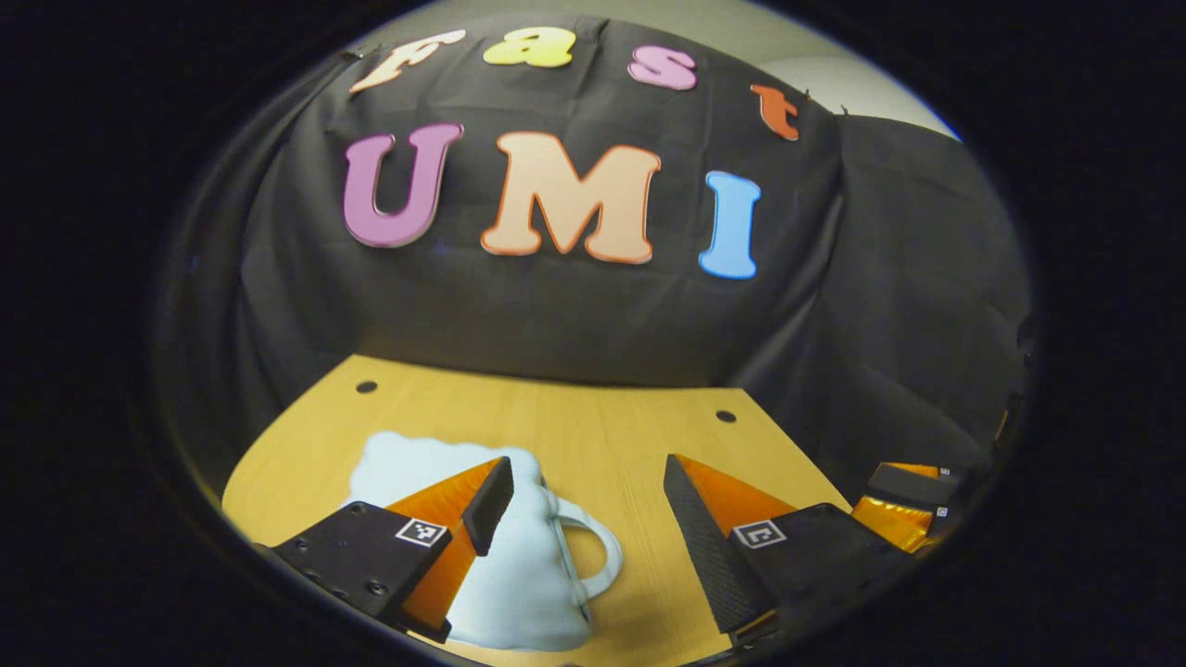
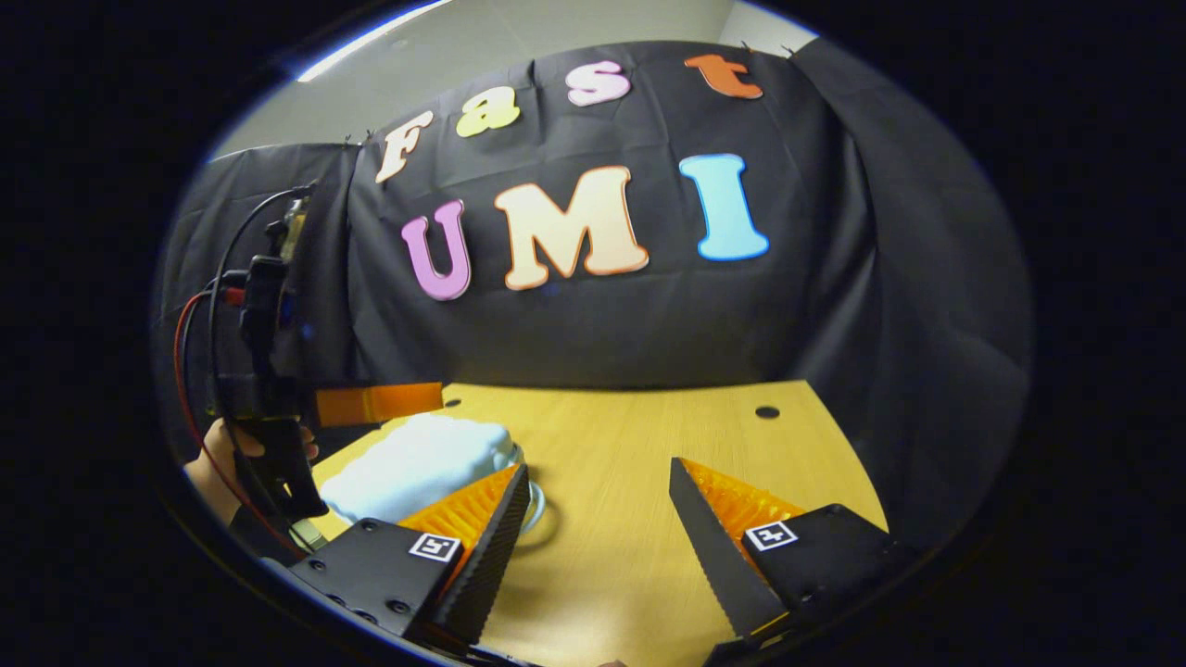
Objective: First open the suitcase, pack the skin care products into it, and then close the suitcase.
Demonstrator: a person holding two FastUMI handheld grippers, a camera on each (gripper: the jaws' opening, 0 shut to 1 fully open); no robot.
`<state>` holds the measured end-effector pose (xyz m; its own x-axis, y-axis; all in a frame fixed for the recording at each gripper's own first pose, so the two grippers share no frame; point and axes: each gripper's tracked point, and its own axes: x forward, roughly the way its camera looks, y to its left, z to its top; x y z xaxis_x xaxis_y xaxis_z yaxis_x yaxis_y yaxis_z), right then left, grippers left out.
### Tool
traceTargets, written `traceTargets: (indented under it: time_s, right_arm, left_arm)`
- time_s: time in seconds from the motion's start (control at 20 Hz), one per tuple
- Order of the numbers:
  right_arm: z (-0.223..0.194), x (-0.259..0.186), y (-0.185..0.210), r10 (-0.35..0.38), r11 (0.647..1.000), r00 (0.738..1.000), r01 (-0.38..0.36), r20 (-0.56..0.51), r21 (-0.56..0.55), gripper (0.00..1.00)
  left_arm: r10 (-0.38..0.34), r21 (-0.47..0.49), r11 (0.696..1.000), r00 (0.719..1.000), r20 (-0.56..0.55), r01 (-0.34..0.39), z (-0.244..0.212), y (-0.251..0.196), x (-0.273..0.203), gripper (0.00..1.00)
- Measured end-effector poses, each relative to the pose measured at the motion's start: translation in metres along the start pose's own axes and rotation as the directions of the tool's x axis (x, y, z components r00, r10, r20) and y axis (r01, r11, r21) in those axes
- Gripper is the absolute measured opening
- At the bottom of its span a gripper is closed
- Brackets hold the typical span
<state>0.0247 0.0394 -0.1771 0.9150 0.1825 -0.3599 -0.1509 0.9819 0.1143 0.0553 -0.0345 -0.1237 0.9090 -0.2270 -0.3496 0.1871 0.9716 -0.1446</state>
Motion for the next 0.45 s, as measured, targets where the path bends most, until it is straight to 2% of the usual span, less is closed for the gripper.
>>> traceTargets:
  time_s: [0.15,0.2,0.25,0.3,0.45]
  right_arm:
    - [0.060,0.007,0.021,-0.041,0.999,0.987,0.043,0.156,-0.013,0.98]
    - [0.081,0.004,0.031,-0.046,0.999,0.977,0.050,0.209,-0.013,0.98]
    - [0.102,0.000,0.040,-0.053,0.998,0.962,0.060,0.269,-0.018,0.93]
    - [0.120,-0.002,0.047,-0.061,0.997,0.944,0.072,0.325,-0.024,0.98]
    - [0.147,-0.015,0.067,-0.069,0.995,0.915,0.092,0.397,-0.040,0.98]
  left_arm:
    - [-0.014,0.034,0.999,0.996,0.091,0.011,0.035,0.005,-0.011,0.95]
    - [-0.039,0.039,0.999,0.993,0.111,0.035,0.047,0.002,-0.012,0.95]
    - [-0.055,0.050,0.998,0.990,0.132,0.049,0.058,0.001,-0.016,0.95]
    - [-0.063,0.066,0.996,0.985,0.163,0.053,0.070,0.003,-0.018,0.95]
    - [-0.094,0.123,0.990,0.970,0.222,0.068,0.091,0.003,-0.022,0.95]
